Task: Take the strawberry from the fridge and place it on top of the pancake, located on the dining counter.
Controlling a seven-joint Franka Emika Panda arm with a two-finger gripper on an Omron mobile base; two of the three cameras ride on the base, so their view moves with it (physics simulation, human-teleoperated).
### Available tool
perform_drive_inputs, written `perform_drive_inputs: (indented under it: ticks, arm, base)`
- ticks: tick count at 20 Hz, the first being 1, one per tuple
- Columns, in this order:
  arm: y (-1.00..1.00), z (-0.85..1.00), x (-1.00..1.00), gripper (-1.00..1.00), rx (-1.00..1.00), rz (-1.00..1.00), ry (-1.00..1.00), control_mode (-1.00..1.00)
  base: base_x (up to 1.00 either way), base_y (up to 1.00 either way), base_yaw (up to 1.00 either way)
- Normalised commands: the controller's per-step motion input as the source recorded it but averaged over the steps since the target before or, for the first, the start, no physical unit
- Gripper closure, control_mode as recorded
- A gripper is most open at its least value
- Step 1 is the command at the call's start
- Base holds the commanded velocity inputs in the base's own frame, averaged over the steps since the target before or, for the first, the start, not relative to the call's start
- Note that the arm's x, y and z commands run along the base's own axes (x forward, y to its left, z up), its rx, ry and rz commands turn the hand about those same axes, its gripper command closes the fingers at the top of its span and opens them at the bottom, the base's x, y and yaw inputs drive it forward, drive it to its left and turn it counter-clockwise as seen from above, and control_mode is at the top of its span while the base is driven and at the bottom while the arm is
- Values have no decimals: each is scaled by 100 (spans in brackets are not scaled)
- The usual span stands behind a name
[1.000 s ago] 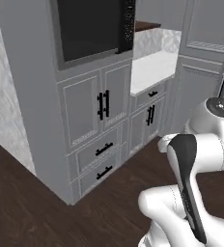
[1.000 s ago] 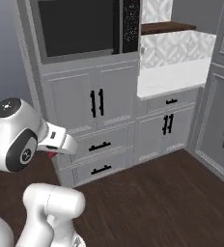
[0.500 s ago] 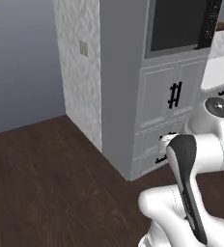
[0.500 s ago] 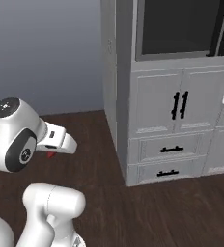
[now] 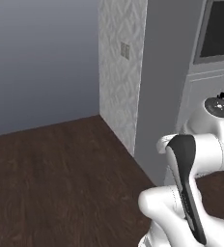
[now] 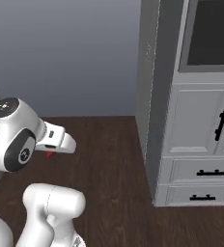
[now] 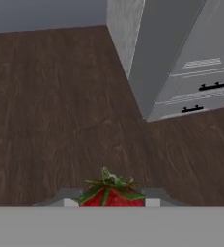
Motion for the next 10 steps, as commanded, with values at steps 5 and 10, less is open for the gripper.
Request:
perform_drive_inputs:
  ticks: [5,10]
  arm:
    - [0,0,0,100,0,0,0,100]
    - [0,0,0,100,0,0,0,100]
  base:
    - [66,43,5]
    - [25,98,10]
